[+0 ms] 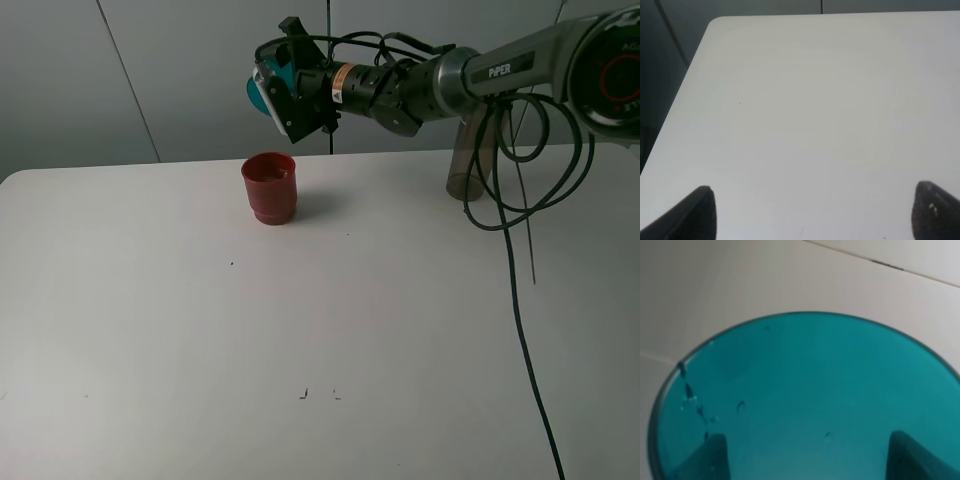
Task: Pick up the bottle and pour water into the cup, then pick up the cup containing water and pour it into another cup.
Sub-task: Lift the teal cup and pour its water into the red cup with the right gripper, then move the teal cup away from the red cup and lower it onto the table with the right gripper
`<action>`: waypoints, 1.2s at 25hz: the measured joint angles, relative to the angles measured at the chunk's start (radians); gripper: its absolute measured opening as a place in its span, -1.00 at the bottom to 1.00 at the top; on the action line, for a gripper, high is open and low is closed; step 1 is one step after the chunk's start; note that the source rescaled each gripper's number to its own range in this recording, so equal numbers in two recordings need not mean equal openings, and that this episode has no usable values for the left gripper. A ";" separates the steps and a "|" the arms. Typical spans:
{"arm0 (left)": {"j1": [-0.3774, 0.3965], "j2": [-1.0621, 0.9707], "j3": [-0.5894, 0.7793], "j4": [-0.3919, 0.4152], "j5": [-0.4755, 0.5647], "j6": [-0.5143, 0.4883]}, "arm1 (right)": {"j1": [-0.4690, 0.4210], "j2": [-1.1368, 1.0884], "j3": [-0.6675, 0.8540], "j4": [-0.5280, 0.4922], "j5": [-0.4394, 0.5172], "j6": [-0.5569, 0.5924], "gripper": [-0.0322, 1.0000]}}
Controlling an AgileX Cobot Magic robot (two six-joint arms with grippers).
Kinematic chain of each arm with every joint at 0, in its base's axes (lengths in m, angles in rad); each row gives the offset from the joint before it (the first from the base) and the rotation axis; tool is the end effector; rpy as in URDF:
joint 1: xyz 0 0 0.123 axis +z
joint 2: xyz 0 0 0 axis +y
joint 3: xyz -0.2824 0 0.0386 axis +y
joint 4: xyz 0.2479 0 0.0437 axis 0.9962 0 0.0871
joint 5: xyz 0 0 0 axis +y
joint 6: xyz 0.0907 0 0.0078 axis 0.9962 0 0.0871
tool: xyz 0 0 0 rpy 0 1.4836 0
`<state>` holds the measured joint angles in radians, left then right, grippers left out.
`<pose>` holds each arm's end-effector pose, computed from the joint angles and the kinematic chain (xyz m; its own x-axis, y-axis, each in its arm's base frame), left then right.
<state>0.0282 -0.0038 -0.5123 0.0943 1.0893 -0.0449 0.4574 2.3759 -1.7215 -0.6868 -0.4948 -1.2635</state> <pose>-0.0085 0.0074 0.2785 -0.4652 -0.0142 -0.8851 -0.1025 0.9940 0.0378 0.4717 0.2626 0.1597 0.7008 -0.6647 0.2589 0.0690 -0.2982 -0.9520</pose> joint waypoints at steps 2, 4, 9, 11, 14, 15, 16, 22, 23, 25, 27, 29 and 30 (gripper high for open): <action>0.000 0.000 0.000 0.000 0.000 0.000 | 0.000 0.000 0.000 -0.002 0.000 0.008 -0.81; 0.000 0.000 0.000 0.000 0.000 0.000 | 0.000 0.000 0.000 -0.004 0.000 0.054 -0.81; 0.000 0.000 0.000 0.000 0.000 0.000 | 0.000 0.000 0.000 -0.004 0.006 0.326 -0.81; 0.000 0.000 0.000 0.000 0.000 0.000 | 0.000 0.000 0.000 -0.004 0.006 0.456 -0.81; 0.000 0.000 0.000 0.000 0.000 0.000 | 0.000 0.000 0.000 -0.008 0.029 0.689 -0.81; 0.000 0.000 0.000 0.000 0.000 0.000 | 0.000 0.000 0.000 -0.008 0.049 0.773 -0.81; 0.000 0.000 0.000 0.000 0.000 0.000 | 0.000 -0.002 0.000 -0.008 0.076 0.853 -0.81; 0.000 0.000 0.000 0.000 0.000 0.000 | 0.000 -0.063 0.014 -0.008 0.268 1.178 -0.81; 0.000 0.000 0.000 0.000 0.000 0.000 | 0.000 -0.078 0.028 -0.003 0.288 1.208 -0.81; 0.000 0.000 0.000 0.000 0.000 0.000 | 0.000 -0.118 0.071 0.010 0.324 1.254 -0.81; 0.000 0.000 0.000 0.000 0.000 0.000 | 0.000 -0.161 0.130 0.042 0.346 1.274 -0.81; 0.000 0.000 0.000 0.000 0.000 0.000 | 0.000 -0.200 0.196 0.078 0.353 1.281 -0.81; 0.000 0.000 0.000 0.000 0.000 0.000 | 0.000 -0.227 0.234 0.106 0.355 1.281 -0.81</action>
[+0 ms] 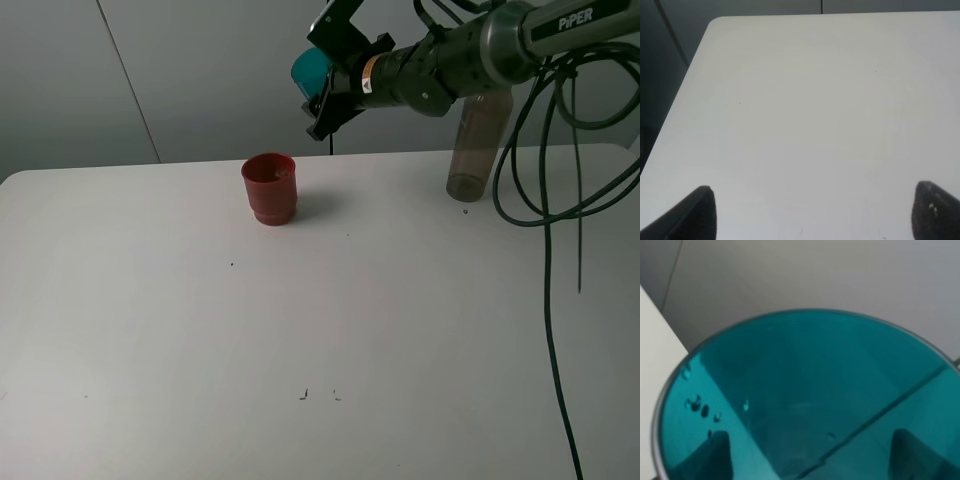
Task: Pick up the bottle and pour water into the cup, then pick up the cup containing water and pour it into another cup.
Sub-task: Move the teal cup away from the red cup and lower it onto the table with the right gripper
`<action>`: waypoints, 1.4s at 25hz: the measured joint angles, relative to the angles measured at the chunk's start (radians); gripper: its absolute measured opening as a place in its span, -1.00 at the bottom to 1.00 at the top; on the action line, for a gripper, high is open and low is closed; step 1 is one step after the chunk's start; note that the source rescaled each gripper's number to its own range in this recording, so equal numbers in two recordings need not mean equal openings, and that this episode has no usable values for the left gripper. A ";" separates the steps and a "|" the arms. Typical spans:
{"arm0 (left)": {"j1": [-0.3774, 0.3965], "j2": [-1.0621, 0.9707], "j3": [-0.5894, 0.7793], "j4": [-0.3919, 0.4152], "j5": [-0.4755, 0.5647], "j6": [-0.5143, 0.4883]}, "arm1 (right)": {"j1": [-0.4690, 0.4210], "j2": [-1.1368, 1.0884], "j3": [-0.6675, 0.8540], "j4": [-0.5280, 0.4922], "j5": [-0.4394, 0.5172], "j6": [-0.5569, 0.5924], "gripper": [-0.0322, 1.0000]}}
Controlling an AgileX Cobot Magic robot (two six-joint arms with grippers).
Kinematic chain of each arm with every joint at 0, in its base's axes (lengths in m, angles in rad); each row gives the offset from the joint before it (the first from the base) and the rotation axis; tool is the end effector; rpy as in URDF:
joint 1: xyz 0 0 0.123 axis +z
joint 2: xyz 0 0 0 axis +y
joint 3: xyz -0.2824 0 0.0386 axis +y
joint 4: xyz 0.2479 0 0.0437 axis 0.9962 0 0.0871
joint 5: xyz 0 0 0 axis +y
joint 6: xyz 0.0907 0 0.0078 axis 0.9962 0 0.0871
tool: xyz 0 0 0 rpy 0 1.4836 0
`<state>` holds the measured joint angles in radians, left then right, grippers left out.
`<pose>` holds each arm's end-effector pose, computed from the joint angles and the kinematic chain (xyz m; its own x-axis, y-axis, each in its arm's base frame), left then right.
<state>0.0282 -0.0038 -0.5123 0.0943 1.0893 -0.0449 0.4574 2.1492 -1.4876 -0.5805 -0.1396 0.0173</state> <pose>-0.0085 0.0074 0.2785 -0.4652 -0.0142 -0.8851 -0.1025 0.9940 0.0378 0.4371 0.2228 0.1803 -0.0700 -0.6236 -0.7786 -0.6355 0.6295 -0.4470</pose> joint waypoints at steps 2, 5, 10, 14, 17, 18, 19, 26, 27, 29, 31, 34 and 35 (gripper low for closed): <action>0.000 0.000 0.000 0.000 0.000 0.000 | -0.003 -0.042 0.075 0.043 0.002 0.002 -0.81; 0.000 0.000 0.000 0.000 0.000 0.000 | -0.018 -0.109 0.179 0.102 -0.006 0.002 -0.81; 0.000 0.000 0.000 0.000 0.000 0.000 | -0.050 -0.193 0.355 0.209 -0.056 0.005 -0.81; 0.000 0.000 0.000 0.000 0.000 0.000 | -0.070 -0.211 0.524 0.266 -0.247 0.005 -0.81; 0.000 0.000 0.000 0.000 0.000 0.000 | -0.090 -0.211 0.655 0.294 -0.455 0.005 -0.81; 0.000 0.000 0.000 0.000 0.000 0.000 | -0.099 -0.211 0.686 0.302 -0.508 0.005 -0.81; 0.000 0.000 0.000 0.000 0.000 0.000 | -0.109 -0.211 0.712 0.305 -0.551 0.005 -0.81; 0.000 0.000 0.000 0.000 0.000 0.000 | -0.163 -0.211 0.843 0.310 -0.591 0.005 -0.81; 0.000 0.000 0.000 0.000 0.000 0.000 | -0.169 -0.211 0.850 0.312 -0.592 0.005 -0.81; 0.000 0.000 0.000 0.000 0.000 0.000 | -0.183 -0.209 0.864 0.315 -0.608 0.003 -0.81; 0.000 0.000 0.000 0.000 0.000 0.000 | -0.199 -0.181 0.865 0.317 -0.642 0.005 -0.81; 0.000 0.000 0.000 0.000 0.000 0.000 | -0.203 -0.122 0.865 0.319 -0.724 0.017 -0.81; 0.000 0.000 0.000 0.000 0.000 0.000 | -0.203 -0.105 0.865 0.319 -0.754 0.020 -0.81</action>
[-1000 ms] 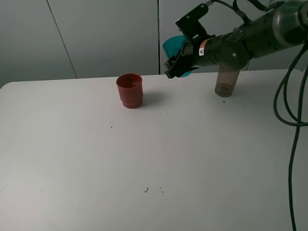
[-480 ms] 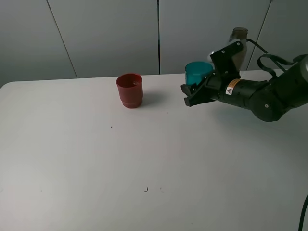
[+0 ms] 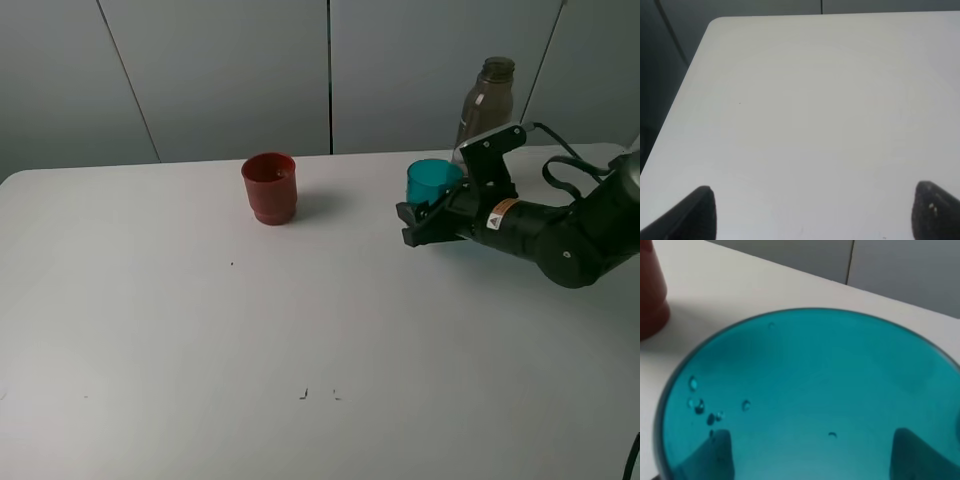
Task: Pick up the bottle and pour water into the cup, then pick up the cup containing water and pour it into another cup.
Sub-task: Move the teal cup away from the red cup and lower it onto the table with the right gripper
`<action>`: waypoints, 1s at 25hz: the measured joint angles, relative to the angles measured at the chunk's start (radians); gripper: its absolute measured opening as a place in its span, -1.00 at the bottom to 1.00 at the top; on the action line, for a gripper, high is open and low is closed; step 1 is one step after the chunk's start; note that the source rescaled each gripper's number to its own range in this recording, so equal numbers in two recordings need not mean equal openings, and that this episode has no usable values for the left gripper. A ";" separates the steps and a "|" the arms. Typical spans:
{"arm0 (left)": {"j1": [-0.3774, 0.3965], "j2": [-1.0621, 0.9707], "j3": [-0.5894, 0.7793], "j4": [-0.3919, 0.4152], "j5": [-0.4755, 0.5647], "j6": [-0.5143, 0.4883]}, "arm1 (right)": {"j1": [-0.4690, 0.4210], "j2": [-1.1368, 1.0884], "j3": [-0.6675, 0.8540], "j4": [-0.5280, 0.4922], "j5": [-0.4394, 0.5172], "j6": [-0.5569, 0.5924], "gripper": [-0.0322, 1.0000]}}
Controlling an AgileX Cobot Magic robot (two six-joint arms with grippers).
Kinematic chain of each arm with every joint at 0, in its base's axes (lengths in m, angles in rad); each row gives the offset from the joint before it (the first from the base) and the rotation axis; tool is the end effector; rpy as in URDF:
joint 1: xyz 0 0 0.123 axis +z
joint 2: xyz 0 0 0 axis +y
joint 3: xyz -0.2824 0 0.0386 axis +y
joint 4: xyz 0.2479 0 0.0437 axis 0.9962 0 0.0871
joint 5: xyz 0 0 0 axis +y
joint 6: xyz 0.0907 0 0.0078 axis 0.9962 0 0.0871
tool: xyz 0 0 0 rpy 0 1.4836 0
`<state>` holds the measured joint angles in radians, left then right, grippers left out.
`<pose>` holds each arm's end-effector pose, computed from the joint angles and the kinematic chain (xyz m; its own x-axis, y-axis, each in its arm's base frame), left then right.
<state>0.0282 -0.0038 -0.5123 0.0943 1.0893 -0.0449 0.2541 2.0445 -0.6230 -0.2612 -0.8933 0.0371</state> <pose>-0.0085 0.0074 0.2785 -0.4652 -0.0142 -0.8851 -0.1025 0.9940 0.0378 0.3082 0.0990 0.0785 -0.3702 -0.2263 -0.9010 -0.4724 0.8810 -0.0271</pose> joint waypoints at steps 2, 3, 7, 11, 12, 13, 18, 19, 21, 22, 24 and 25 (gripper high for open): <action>0.000 0.000 0.000 0.000 0.000 0.000 | 0.000 0.036 0.002 0.000 -0.070 0.009 -0.81; 0.000 0.000 0.000 0.000 0.000 0.000 | 0.000 0.057 0.004 0.000 -0.106 0.016 -0.81; 0.000 0.000 0.000 0.000 0.000 0.000 | 0.000 0.111 0.004 0.008 -0.195 0.025 -0.81; 0.000 0.000 0.000 0.000 0.000 0.000 | 0.000 0.140 0.004 0.008 -0.224 0.027 -0.81; 0.000 0.000 0.000 0.000 0.000 0.000 | 0.000 0.145 0.004 0.008 -0.230 0.027 -0.81; 0.000 0.000 0.000 0.000 0.000 0.000 | 0.000 0.149 0.004 0.008 -0.231 0.027 -0.81; 0.000 0.000 0.000 0.000 0.000 0.000 | 0.000 0.162 0.004 0.008 -0.234 0.027 -0.81; 0.000 0.000 0.000 0.000 0.000 0.000 | 0.000 0.164 0.004 0.008 -0.234 0.027 -0.81; 0.000 0.000 0.000 0.000 0.000 0.000 | 0.000 0.164 0.004 0.008 -0.234 0.027 -0.81; 0.000 0.000 0.000 0.000 0.000 0.000 | 0.000 0.164 0.004 0.008 -0.234 0.027 -0.81; 0.000 0.000 0.000 0.000 0.000 0.000 | 0.000 0.164 0.004 0.008 -0.219 0.027 -0.81; 0.000 0.000 0.000 0.000 0.000 0.000 | 0.000 0.164 0.004 0.008 -0.217 0.027 -0.81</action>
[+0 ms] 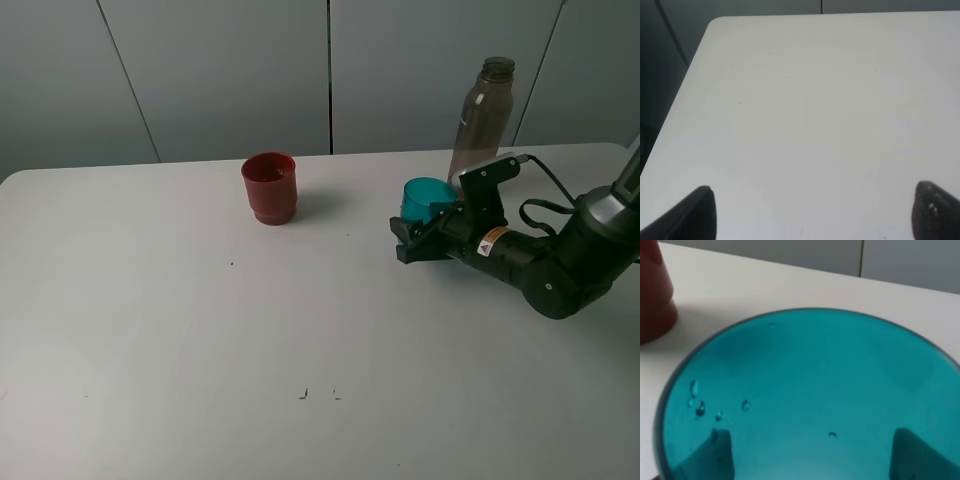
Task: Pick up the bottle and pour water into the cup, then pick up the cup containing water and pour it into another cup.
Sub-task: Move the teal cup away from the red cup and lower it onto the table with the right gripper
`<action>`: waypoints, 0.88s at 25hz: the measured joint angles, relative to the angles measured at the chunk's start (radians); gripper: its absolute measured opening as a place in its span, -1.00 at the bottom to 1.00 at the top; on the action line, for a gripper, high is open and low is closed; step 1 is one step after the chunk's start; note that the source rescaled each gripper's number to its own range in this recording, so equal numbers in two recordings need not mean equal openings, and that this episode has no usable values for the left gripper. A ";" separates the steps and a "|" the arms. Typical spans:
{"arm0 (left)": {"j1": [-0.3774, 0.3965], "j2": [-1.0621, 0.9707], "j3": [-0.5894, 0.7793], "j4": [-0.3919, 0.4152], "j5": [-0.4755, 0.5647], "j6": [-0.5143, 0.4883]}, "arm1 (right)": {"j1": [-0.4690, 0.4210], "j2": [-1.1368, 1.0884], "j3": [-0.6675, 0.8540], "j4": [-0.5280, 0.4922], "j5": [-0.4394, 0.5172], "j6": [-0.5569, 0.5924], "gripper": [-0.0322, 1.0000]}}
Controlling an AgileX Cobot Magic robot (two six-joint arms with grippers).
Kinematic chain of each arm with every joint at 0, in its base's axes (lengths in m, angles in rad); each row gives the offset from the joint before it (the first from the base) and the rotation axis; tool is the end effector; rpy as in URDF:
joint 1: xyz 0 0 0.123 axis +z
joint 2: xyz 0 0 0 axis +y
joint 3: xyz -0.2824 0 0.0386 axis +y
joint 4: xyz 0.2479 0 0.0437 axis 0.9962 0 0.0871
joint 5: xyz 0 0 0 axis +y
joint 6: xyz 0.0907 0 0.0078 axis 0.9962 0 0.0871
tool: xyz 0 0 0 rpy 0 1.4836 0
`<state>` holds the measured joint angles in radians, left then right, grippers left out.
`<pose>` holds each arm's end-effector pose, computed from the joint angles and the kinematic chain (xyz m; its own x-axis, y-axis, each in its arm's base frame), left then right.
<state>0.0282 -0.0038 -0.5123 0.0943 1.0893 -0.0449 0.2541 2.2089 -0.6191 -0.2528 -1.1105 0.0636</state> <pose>-0.0085 0.0074 0.2785 -0.4652 -0.0142 -0.8851 -0.1025 0.9940 0.0378 0.3043 0.1001 0.0431 -0.3585 -0.1441 -0.9224 -0.4631 0.8853 0.0417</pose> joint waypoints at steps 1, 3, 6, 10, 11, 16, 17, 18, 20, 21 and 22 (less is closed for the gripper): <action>0.000 0.000 0.000 0.000 0.000 0.000 | 0.000 0.000 0.000 0.000 0.002 0.000 -0.81; 0.000 0.000 0.000 0.000 0.000 0.000 | 0.000 0.000 0.000 0.000 0.002 0.000 -0.81; 0.000 0.000 0.000 0.000 0.000 0.000 | 0.000 0.000 0.000 0.000 0.007 0.000 -0.81; 0.000 0.000 0.000 0.000 0.000 0.000 | 0.000 0.000 0.000 0.000 0.010 0.000 -0.81; 0.000 0.000 0.000 0.000 0.000 0.000 | 0.000 0.000 0.000 0.000 0.010 0.000 -0.81; 0.000 0.000 0.000 0.000 0.000 0.000 | 0.000 0.000 0.000 -0.020 0.018 0.020 0.42; 0.000 0.000 0.000 0.000 0.000 0.000 | 0.000 0.000 0.000 -0.022 0.020 0.024 0.71; 0.000 0.000 0.000 0.000 0.000 0.000 | 0.000 0.000 0.000 -0.022 0.023 0.028 0.89; 0.000 0.000 0.000 0.000 0.000 0.000 | 0.000 0.000 0.000 -0.027 0.042 0.034 0.97; 0.000 0.000 0.000 0.000 0.000 0.000 | 0.000 0.000 0.000 -0.030 0.051 0.038 0.97; 0.000 0.000 0.000 0.000 0.000 0.000 | 0.000 0.000 0.000 -0.036 0.060 0.041 0.99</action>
<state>0.0282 -0.0038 -0.5123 0.0943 1.0893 -0.0449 0.2541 2.2089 -0.6191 -0.2890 -1.0505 0.1041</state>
